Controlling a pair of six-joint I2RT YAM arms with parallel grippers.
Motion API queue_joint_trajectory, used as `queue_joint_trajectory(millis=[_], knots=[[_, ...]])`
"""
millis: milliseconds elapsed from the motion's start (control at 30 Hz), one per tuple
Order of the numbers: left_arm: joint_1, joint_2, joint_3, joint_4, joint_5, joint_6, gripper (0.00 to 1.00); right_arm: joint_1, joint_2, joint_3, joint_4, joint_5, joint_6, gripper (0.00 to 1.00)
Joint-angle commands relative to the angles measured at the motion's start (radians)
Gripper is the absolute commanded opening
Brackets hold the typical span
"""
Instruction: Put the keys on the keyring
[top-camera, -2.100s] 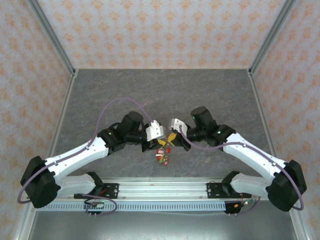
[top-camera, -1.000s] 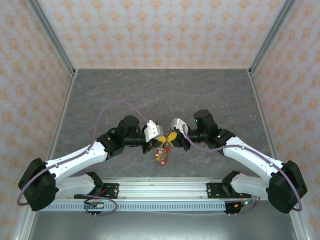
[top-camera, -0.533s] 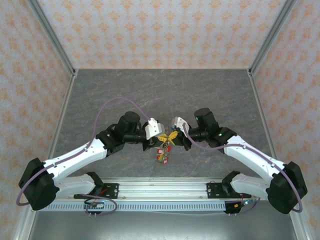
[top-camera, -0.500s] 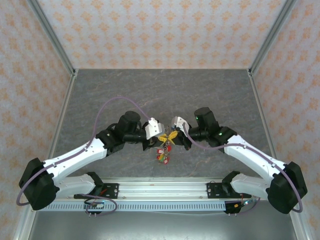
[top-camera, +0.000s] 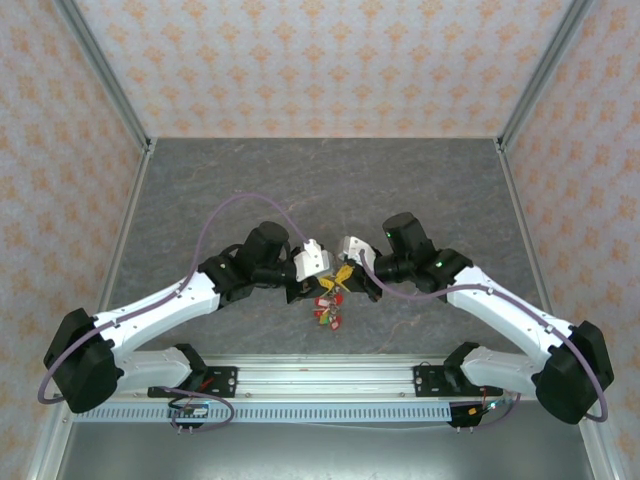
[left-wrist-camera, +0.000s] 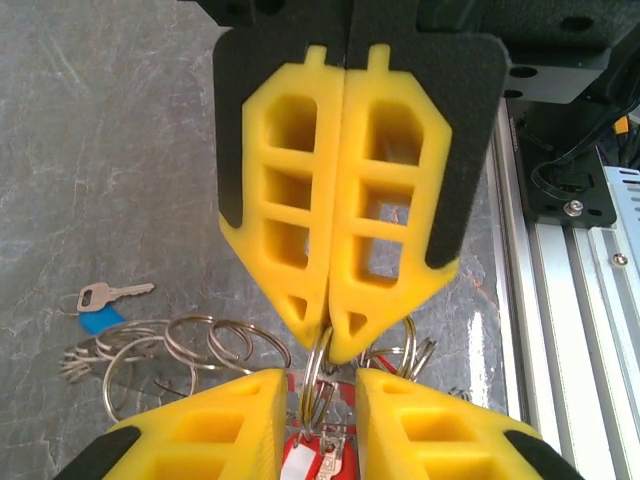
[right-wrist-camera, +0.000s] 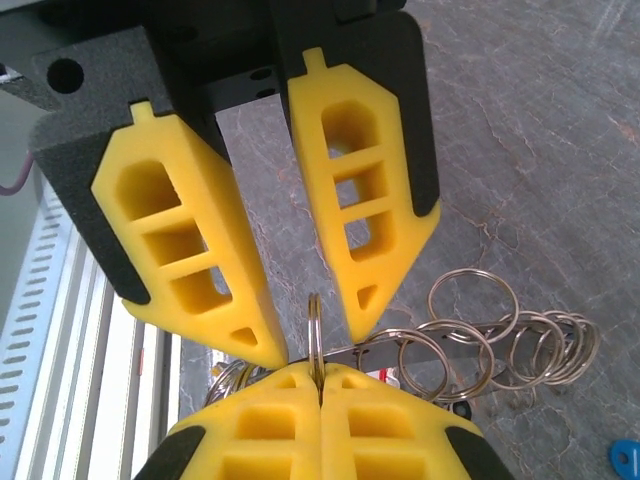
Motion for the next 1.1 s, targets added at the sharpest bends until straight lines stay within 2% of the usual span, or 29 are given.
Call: queue_joint_trajectory(millis=[0, 67, 133, 333, 467, 567, 700, 900, 1067], knots=[[-0.012, 0.011, 0.037, -0.026, -0.002, 0.027, 0.23, 0.013, 0.006, 0.058, -0.032, 0.021, -0.047, 0.00], [-0.012, 0.015, 0.039, -0.031, -0.002, 0.029, 0.22, 0.016, 0.010, 0.061, -0.046, 0.030, -0.058, 0.00], [-0.013, 0.016, 0.041, -0.035, -0.001, 0.031, 0.15, 0.017, 0.011, 0.059, -0.046, 0.034, -0.062, 0.01], [-0.013, 0.017, 0.041, -0.059, -0.013, 0.040, 0.12, 0.017, 0.011, 0.055, -0.040, 0.044, -0.068, 0.00], [-0.012, 0.017, 0.044, -0.070, -0.025, 0.048, 0.00, 0.018, 0.017, 0.053, -0.038, 0.049, -0.070, 0.00], [-0.012, 0.015, 0.040, -0.056, -0.036, 0.039, 0.00, 0.018, 0.008, 0.044, -0.020, 0.043, -0.061, 0.02], [-0.013, -0.020, -0.011, 0.066, -0.005, -0.013, 0.00, 0.008, -0.018, -0.010, 0.070, 0.040, -0.010, 0.09], [-0.006, -0.049, -0.066, 0.226, 0.078, -0.097, 0.00, -0.039, -0.011, -0.115, 0.283, -0.102, 0.129, 0.15], [-0.003, -0.058, -0.086, 0.295, 0.110, -0.130, 0.00, -0.045, -0.015, -0.168, 0.384, -0.110, 0.183, 0.16]])
